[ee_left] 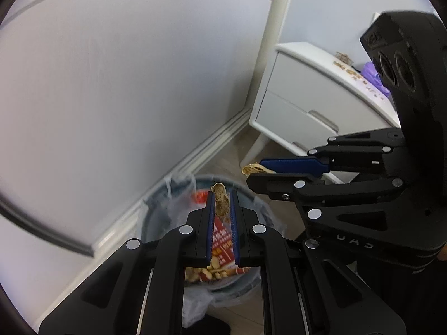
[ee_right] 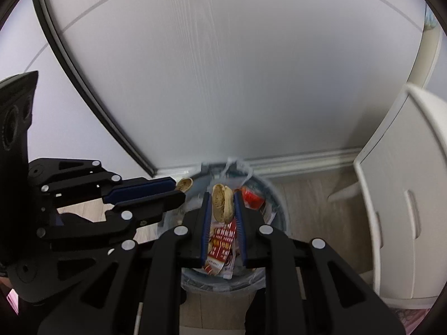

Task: Collect trash
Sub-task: 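Carry the held shell with the left tool over the bin opening, then open the left tool to drop the shell into the bin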

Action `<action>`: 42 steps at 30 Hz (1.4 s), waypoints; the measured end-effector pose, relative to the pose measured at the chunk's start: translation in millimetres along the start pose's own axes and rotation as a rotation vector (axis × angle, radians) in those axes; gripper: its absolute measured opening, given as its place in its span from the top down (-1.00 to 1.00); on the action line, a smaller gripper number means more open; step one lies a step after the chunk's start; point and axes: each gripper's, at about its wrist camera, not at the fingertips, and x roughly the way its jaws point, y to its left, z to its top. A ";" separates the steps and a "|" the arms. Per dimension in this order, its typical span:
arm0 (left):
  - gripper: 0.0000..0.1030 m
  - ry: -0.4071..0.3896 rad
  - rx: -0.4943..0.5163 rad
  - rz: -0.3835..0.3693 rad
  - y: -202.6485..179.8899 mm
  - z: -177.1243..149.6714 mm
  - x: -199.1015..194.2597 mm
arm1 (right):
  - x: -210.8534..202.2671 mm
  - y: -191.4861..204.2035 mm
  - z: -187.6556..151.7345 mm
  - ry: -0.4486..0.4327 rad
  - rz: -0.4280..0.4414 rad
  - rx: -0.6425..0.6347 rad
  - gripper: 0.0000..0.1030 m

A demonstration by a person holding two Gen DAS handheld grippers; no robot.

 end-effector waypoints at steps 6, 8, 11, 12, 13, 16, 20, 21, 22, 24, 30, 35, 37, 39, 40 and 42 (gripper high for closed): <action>0.82 0.085 -0.067 0.004 18.4 -22.9 27.7 | 44.1 -7.4 -19.5 0.102 -0.023 0.014 0.66; 0.82 0.111 -0.082 0.002 21.5 -26.8 37.6 | 56.2 -9.1 -27.5 0.135 -0.031 0.019 0.66; 0.82 0.141 -0.104 -0.005 23.1 -30.0 52.5 | 72.1 -12.0 -38.8 0.183 -0.036 0.037 0.66; 0.82 0.147 -0.113 -0.008 23.8 -30.9 56.2 | 78.2 -14.7 -41.9 0.200 -0.035 0.046 0.66; 0.82 0.155 -0.131 -0.012 25.9 -33.7 61.6 | 80.6 -15.8 -43.4 0.207 -0.034 0.047 0.66; 0.82 0.188 -0.163 -0.014 23.6 -39.4 77.9 | 88.7 -17.4 -48.0 0.220 -0.027 0.050 0.66; 0.82 0.238 -0.171 -0.030 20.1 -50.6 93.5 | 98.5 -19.8 -53.0 0.234 -0.022 0.052 0.66; 0.82 0.242 -0.163 -0.032 17.4 -51.6 94.3 | 102.0 -20.7 -55.1 0.243 -0.021 0.055 0.66; 0.82 0.248 -0.154 -0.034 15.1 -53.0 95.8 | 104.3 -21.3 -56.8 0.252 -0.020 0.059 0.66; 0.82 0.256 -0.147 -0.040 12.9 -55.2 98.7 | 108.9 -22.5 -59.3 0.266 -0.020 0.065 0.66; 0.82 0.259 -0.153 -0.049 13.8 -55.9 101.1 | 114.9 -21.7 -61.0 0.268 -0.018 0.062 0.66; 0.82 0.254 -0.156 -0.043 15.2 -55.0 101.5 | 115.1 -23.0 -63.8 0.265 -0.030 0.064 0.66; 0.82 0.248 -0.156 -0.024 15.9 -54.9 100.3 | 114.8 -23.7 -64.2 0.259 -0.040 0.069 0.66; 0.73 0.244 -0.165 -0.008 18.6 -54.9 99.3 | 114.4 -23.7 -64.9 0.254 -0.049 0.069 0.66; 0.66 0.239 -0.176 0.003 21.0 -54.8 98.3 | 114.0 -23.6 -65.2 0.253 -0.056 0.066 0.66; 0.54 0.233 -0.188 0.002 24.9 -54.2 97.0 | 114.1 -22.9 -65.7 0.253 -0.065 0.060 0.60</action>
